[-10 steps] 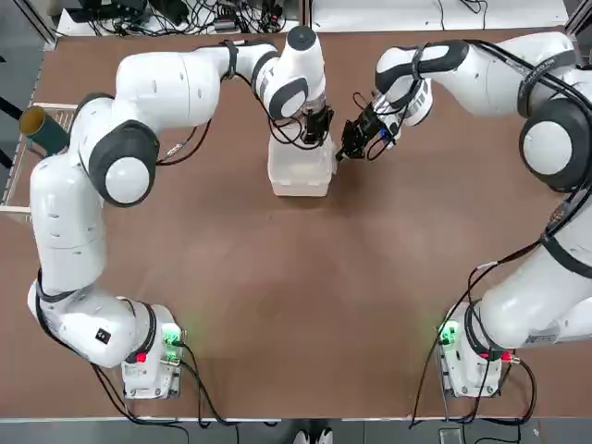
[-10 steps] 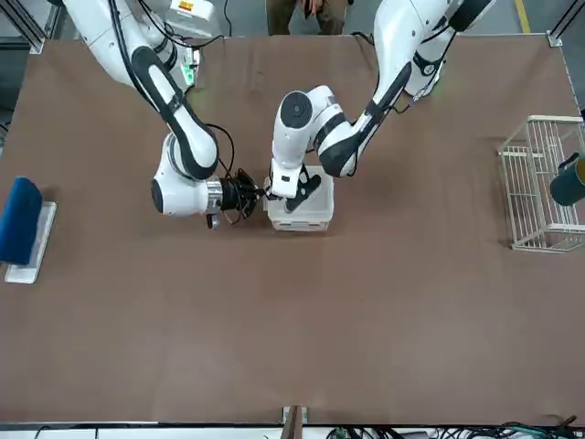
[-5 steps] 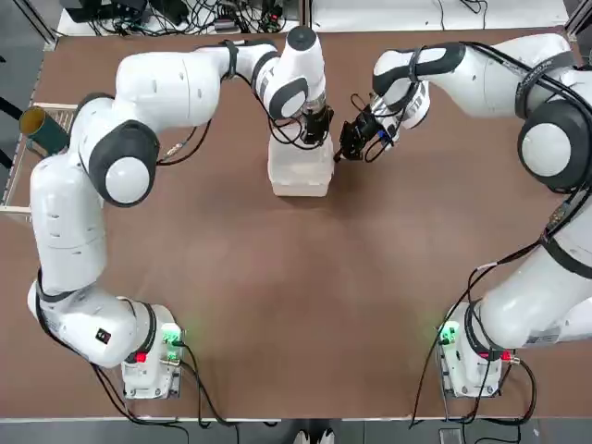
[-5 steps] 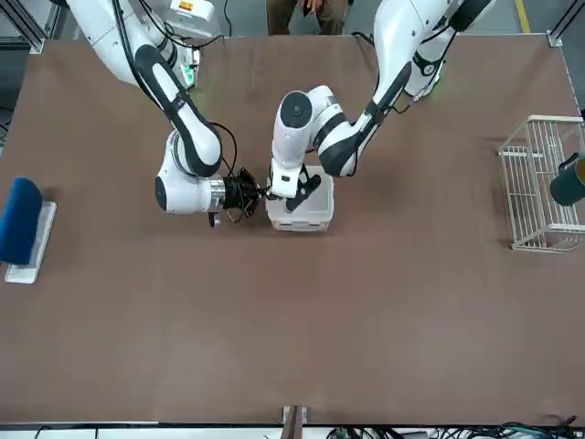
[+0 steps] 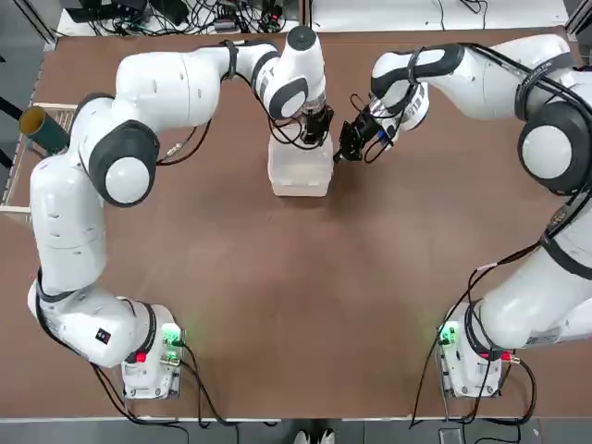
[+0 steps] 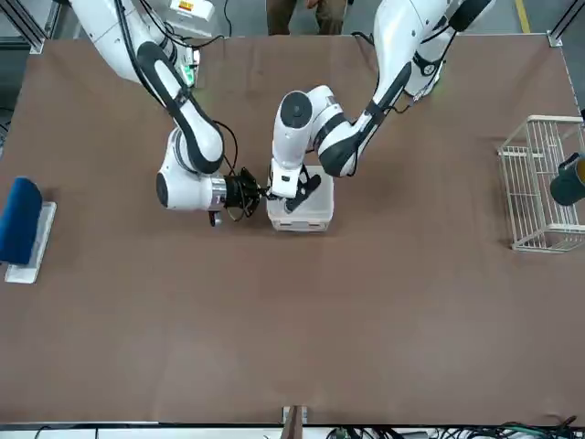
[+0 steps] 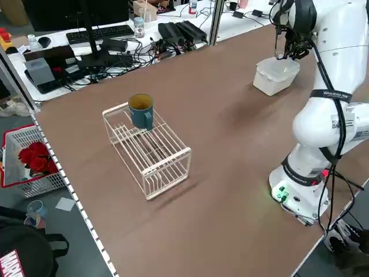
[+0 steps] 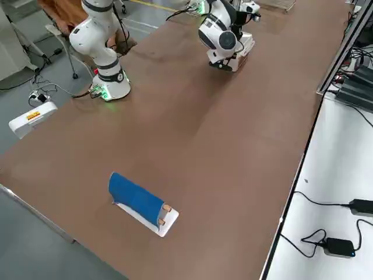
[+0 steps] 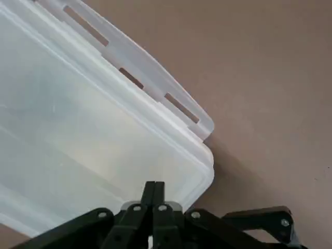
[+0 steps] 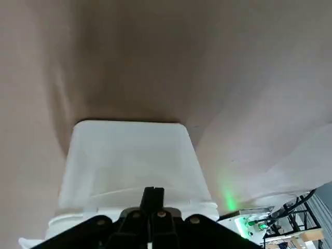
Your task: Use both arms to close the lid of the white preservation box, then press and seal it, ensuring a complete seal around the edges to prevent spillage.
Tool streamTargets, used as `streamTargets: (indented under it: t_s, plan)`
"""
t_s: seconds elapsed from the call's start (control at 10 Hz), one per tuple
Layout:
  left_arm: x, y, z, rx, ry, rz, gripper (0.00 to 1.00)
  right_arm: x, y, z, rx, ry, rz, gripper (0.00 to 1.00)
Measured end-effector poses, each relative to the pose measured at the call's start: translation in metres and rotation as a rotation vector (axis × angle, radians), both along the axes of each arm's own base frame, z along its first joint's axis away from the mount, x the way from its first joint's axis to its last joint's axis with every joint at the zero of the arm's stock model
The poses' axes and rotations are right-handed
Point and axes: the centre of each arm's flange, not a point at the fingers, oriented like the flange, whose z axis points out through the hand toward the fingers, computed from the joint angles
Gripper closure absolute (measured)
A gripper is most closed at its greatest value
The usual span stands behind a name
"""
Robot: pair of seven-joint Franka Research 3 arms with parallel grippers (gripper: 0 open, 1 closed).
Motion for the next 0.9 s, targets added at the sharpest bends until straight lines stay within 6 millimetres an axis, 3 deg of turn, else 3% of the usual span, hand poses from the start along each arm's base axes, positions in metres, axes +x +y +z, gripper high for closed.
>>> streamTargets:
  t_s: [0.9]
  plan:
    - [0.0000, 0.0000, -0.0001, 0.001, -0.001, -0.001, 0.99, -0.0057, 0.0055, -0.0001, -0.022, -0.041, -0.012, 0.99]
